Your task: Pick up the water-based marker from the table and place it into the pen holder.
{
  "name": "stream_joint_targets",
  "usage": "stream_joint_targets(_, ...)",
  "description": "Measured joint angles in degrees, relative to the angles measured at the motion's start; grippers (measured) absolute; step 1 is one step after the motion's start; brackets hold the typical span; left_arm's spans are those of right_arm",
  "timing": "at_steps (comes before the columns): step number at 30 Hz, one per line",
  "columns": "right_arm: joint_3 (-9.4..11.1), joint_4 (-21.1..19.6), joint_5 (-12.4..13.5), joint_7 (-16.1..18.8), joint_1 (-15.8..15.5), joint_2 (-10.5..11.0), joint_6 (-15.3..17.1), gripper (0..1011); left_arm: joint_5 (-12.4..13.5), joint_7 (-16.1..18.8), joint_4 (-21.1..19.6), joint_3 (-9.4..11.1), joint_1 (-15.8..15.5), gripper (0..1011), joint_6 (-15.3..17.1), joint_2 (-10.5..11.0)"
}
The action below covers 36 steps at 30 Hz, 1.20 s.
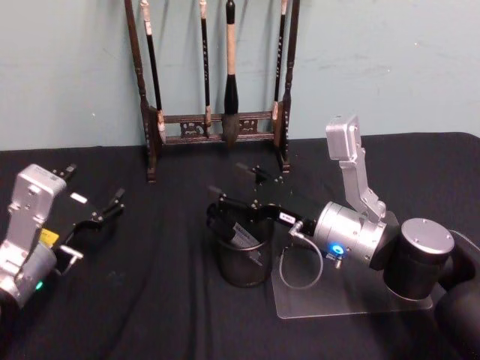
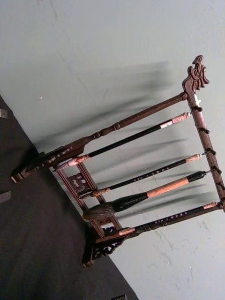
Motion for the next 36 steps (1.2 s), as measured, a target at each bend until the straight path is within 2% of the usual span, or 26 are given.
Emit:
stream_joint_targets(1,0.0,0.0,0.0,0.0,0.0,0.0,0.0,940,0.0,0.0,0.0,0.0,0.0,1001,0.0,0.0)
stream_joint_targets(5,0.0,0.0,0.0,0.0,0.0,0.0,0.0,1002,0.0,0.0,0.0,0.0,0.0,1001,0.0,0.0)
stream_joint_targets(15,0.0,0.0,0.1,0.0,0.0,0.0,0.1,1000,0.0,0.0,0.0,0.0,0.0,1001,0.0,0.0)
stream_joint_targets(21,1.8,-1.7,0.4,-2.4,-0.1,0.7,-0.2,1000,0.0,0.0,0.0,0.0,0.0,1001,0.0,0.0)
stream_joint_targets(24,3.8,-3.3,-0.2,-5.4,-0.7,1.7,-0.7,1000,0.0,0.0,0.0,0.0,0.0,1001,0.0,0.0)
stream_joint_targets(26,4.2,-3.6,-0.3,-5.9,-0.8,1.9,-0.8,1000,0.0,0.0,0.0,0.0,0.0,1001,0.0,0.0)
stream_joint_targets(32,8.1,-5.6,-2.4,-11.1,-2.8,3.9,-1.3,1000,0.0,0.0,0.0,0.0,0.0,1001,0.0,0.0)
stream_joint_targets(36,9.3,-6.0,-3.8,-12.9,-4.0,4.7,-1.6,1002,0.0,0.0,0.0,0.0,0.0,1001,0.0,0.0)
